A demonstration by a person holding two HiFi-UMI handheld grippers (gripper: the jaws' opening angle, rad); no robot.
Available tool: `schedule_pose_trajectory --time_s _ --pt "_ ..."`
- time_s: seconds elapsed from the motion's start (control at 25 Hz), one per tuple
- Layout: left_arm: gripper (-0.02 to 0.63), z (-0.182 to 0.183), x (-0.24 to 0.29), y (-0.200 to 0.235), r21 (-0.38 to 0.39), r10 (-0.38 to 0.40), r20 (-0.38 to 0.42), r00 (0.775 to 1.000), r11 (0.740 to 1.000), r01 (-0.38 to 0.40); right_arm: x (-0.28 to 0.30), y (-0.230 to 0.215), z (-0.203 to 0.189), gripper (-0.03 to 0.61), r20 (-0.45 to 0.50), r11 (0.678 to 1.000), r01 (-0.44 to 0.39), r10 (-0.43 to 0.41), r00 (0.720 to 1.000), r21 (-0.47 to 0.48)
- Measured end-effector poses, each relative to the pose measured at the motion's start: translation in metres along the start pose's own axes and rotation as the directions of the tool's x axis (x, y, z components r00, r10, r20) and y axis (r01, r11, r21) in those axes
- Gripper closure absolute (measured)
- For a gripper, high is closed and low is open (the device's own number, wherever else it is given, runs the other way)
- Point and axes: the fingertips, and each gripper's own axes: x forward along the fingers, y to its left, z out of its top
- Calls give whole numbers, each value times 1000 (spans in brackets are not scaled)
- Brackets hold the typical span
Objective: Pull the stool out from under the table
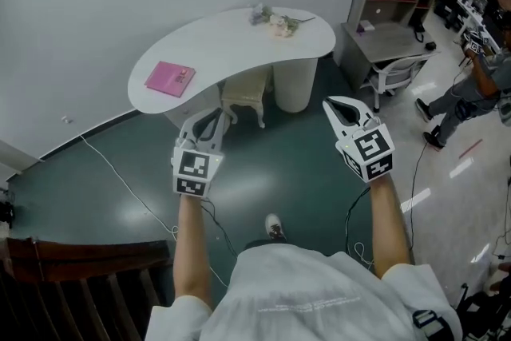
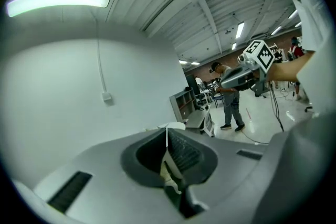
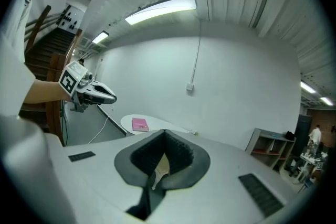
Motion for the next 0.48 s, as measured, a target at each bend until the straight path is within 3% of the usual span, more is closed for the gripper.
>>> schedule_pose_trajectory --time_s 0.48 --pt "592 -55 94 60 -37 -43 -62 997 998 41 125 -24 -29 563 -44 997 -36 38 998 62"
